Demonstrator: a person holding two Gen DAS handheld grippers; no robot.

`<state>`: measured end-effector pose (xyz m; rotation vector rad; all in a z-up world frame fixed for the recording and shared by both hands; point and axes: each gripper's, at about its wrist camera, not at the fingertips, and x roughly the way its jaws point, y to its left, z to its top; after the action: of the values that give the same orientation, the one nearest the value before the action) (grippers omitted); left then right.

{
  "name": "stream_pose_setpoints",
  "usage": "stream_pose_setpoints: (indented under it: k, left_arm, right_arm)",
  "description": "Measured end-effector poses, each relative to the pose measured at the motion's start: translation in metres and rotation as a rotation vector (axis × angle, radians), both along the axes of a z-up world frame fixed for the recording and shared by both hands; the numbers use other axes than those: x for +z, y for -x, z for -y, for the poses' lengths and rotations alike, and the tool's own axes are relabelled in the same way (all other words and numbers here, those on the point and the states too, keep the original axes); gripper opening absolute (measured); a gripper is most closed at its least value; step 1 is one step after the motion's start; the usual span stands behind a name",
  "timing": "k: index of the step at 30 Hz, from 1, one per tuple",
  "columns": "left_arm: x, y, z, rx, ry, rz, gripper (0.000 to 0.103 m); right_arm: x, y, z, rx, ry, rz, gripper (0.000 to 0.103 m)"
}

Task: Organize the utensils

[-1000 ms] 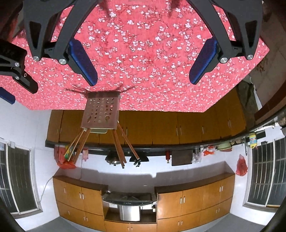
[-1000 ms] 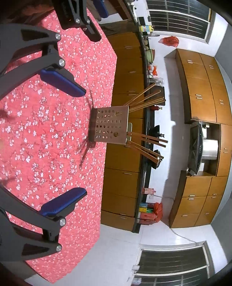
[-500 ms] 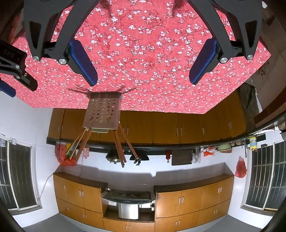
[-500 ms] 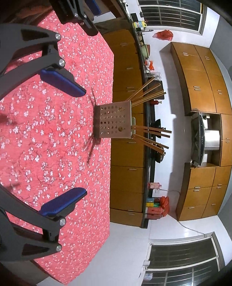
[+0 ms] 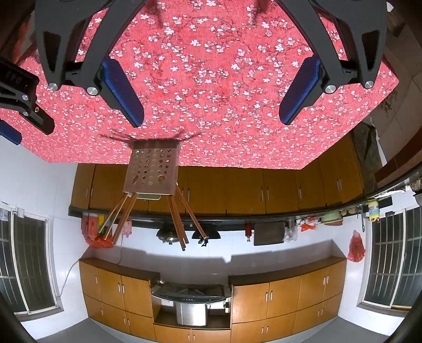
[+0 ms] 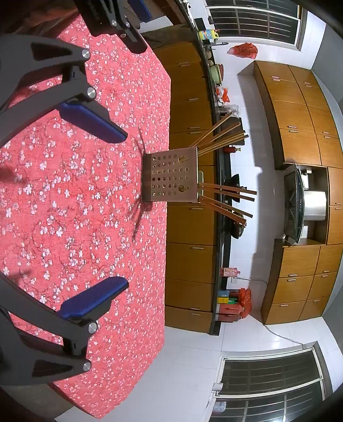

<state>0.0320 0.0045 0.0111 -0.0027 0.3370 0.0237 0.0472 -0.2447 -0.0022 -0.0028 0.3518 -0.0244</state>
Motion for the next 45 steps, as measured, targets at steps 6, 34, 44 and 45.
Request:
stream_pose_setpoints:
  k: [6,34,44,45]
  left_arm:
    - [0.0,-0.0008,-0.0002,-0.002,0.001,-0.003,0.101]
    - [-0.0033,-0.0042,-0.0015,-0.013,0.008,-0.016,0.101]
    - [-0.0031,-0.0048,-0.0016,-0.016,0.006,-0.021,0.101]
    - [-0.0031,-0.0046,-0.0016,-0.016,0.006,-0.021,0.101]
  right_arm:
    - [-0.0009,-0.0006,0.0006,-0.003,-0.005,-0.005,0.099]
    - [-0.0048,-0.0027,0.0029,0.006,-0.012,-0.014,0.099]
    - [-0.0049,-0.0025,0.0021,0.007,-0.013,-0.015,0.099]
    - [-0.0047,-0.0026,0.0024,0.006,-0.013,-0.015,0.099]
